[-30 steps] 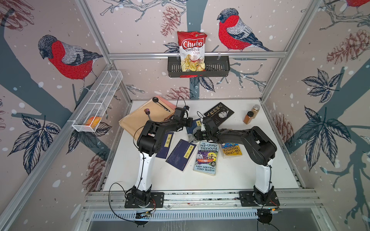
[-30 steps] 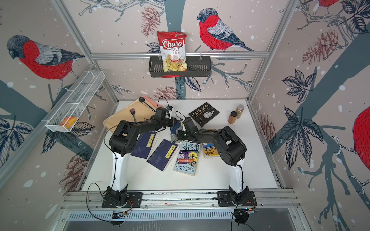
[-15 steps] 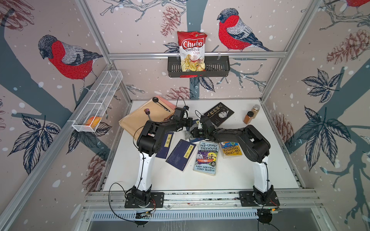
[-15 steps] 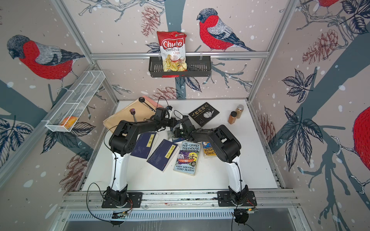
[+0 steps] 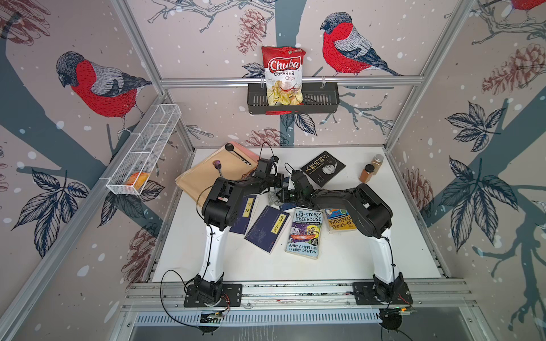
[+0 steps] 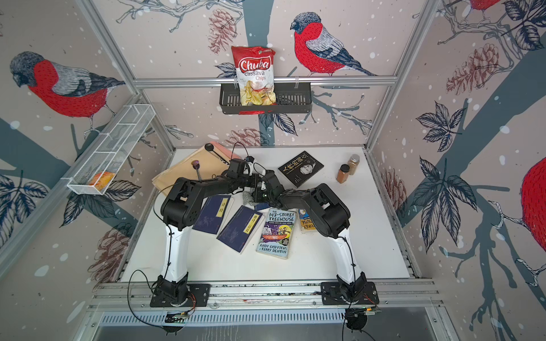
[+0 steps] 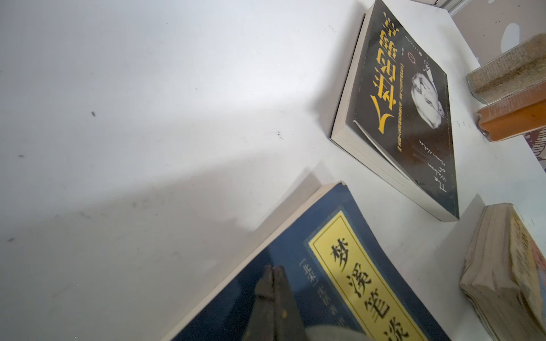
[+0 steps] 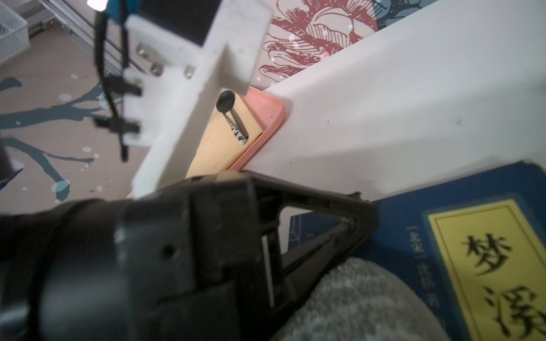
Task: Wipe the cover of the book
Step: Wipe the dirt from the cover of the book.
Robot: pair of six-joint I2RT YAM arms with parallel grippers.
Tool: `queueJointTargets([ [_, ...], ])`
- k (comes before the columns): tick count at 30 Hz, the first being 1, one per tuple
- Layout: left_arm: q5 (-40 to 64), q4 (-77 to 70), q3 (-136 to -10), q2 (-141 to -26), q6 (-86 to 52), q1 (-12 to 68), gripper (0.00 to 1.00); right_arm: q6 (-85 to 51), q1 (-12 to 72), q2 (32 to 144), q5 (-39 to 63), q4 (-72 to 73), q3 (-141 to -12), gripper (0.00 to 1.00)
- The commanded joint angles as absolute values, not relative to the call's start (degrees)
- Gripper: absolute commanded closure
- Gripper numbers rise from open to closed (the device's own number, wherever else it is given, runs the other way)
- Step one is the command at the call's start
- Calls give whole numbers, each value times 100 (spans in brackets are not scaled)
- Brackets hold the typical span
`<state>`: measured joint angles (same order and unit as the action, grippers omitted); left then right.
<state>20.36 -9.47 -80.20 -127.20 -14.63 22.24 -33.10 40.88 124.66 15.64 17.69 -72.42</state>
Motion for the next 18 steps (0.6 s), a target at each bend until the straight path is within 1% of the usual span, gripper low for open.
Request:
queueJointTargets([
  [1,1982,545,-7924,-12801,-1451,2226,100,-3355,4031,12509,1020,413,-7107,89],
  [7,1995,511,-7934,-12814,-1453,2226,100,-3245,4282,11872,1050,366,-6339,89],
  [10,1990,527,-7952,-12820,-1429,2219,100,-3328,4299,11828,1030,503,-6118,89],
  [15,2028,547,-7944,-12747,-1374,2224,100,-3440,4005,12266,924,679,-6483,89],
  [18,2105,545,-7947,-12740,-1387,2225,100,-3448,3844,12621,912,625,-6976,89],
])
